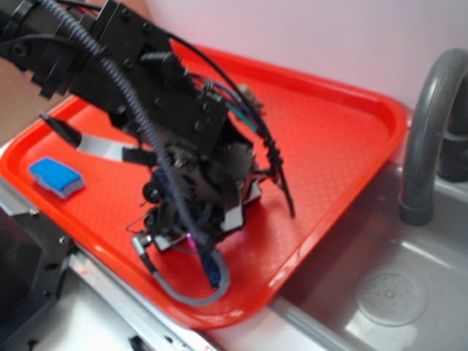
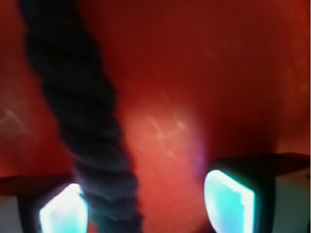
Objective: Grab the blue rope.
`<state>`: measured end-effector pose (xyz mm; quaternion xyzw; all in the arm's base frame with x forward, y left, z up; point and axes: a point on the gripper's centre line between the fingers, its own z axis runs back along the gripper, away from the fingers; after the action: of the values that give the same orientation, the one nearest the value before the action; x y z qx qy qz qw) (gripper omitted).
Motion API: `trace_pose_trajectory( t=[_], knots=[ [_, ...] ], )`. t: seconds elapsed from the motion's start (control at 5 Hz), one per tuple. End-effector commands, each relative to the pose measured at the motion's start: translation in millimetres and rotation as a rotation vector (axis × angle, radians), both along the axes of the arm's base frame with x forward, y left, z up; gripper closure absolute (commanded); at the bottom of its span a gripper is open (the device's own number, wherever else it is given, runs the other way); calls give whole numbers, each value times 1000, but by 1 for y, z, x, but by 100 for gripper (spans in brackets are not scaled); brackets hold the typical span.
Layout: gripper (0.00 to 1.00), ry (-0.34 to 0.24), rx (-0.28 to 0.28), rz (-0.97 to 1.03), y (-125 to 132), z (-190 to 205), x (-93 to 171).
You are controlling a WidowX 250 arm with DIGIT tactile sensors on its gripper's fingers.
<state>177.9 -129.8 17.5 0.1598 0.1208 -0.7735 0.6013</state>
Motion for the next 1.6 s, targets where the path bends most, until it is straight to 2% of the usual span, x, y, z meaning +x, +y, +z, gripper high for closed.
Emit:
trace_pose_trajectory(
  t=[0.0,0.2,0.4,0.6,0.8,1.0,1.2,1.4],
  knots=[
    [100,-34,-62,-7,11,7,-6],
    [100,-67,-90,90,12,15,-14],
    [100,-91,-145,341,14,31,-20],
    [100,-170,-226,586,33,70,-7],
    [100,-246,-287,832,54,110,18],
    [100,-269,-315,1086,69,147,30],
    [100,-288,-336,1341,77,175,22],
    [100,-359,-352,1584,82,191,11]
  ],
)
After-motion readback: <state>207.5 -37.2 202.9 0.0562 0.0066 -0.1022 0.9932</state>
